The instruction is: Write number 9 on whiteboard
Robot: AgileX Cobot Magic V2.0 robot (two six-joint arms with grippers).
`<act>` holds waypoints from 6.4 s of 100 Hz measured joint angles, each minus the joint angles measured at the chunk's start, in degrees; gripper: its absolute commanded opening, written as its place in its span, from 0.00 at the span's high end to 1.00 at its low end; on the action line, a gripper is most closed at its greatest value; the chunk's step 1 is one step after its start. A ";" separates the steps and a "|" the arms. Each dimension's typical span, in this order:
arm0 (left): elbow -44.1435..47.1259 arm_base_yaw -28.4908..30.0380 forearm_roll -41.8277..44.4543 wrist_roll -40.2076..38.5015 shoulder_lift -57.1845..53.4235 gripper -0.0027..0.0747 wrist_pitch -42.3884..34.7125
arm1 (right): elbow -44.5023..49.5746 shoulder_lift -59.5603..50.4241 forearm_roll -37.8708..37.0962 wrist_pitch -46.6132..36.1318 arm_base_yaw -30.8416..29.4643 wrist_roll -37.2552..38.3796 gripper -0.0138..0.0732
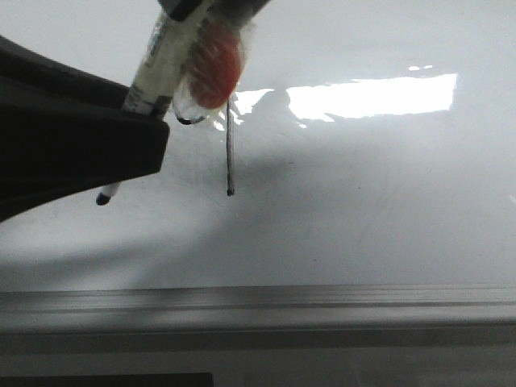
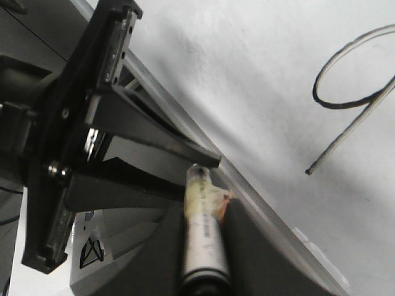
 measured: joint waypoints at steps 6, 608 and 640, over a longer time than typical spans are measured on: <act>0.00 -0.09 0.47 0.11 0.00 0.99 0.00 | 0.00 0.00 0.00 -0.10 0.00 0.00 0.91; 16.86 55.21 -7.04 -14.96 -55.78 0.99 42.79 | 66.05 -52.59 -14.39 -56.22 -5.38 -2.75 0.92; 16.86 55.21 -7.04 -14.96 -55.78 0.99 42.79 | 66.05 -54.71 -14.29 -56.47 -31.25 -2.87 0.92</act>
